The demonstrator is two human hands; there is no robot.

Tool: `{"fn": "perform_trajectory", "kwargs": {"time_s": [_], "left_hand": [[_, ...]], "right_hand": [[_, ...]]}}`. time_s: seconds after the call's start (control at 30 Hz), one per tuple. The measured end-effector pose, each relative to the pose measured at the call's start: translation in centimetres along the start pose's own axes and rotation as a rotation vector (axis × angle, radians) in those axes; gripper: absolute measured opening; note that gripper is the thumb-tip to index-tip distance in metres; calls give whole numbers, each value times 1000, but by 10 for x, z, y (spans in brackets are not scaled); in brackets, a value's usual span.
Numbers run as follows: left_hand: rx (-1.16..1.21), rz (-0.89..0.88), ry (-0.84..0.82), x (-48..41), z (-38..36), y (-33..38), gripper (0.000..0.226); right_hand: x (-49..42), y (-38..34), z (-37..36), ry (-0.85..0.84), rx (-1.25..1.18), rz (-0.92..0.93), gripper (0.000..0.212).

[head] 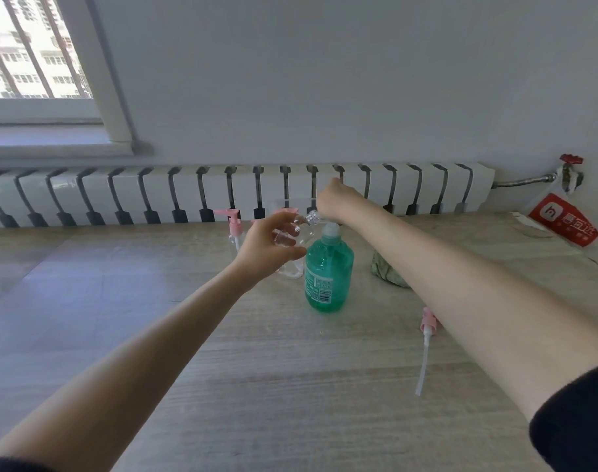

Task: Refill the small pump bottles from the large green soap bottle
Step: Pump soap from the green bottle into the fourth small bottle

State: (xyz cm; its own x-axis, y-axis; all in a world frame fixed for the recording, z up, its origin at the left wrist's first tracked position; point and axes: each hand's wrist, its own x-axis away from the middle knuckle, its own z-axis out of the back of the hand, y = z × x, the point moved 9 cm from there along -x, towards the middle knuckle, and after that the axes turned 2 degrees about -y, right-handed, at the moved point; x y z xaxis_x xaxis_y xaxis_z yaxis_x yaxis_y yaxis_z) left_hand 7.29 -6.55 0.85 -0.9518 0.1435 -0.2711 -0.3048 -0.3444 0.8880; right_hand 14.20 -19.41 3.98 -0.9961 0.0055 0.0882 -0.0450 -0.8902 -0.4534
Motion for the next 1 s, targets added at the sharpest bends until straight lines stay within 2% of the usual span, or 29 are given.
{"fn": "perform_trajectory", "kwargs": {"time_s": [0.3,0.57,0.67,0.7,0.83,0.9,1.0], "left_hand": [[8,11,-4,2,-3,-8,48],[25,18,-4,2,-3,-7,47],[27,11,0,2,-2,-4,47],[32,5,2,1,-2,-2,47],[33,-9,-1,-1,-1,4,49],[31,-11,4,-1,-1,4,49],[31,-11,8,0,0,5,48]], "right_hand": [[-4,3,-9,15,-34,16,53],[-2,5,-5,5,8,12,46],[-3,3,-4,-14,21,28,25],[-6,3,-2,-16,19,36,24],[-2,-1,14,36,-55,47,28],[-3,-1,11,27,-56,53,42],[-8,-1,1,-11,-31,45,43]]}}
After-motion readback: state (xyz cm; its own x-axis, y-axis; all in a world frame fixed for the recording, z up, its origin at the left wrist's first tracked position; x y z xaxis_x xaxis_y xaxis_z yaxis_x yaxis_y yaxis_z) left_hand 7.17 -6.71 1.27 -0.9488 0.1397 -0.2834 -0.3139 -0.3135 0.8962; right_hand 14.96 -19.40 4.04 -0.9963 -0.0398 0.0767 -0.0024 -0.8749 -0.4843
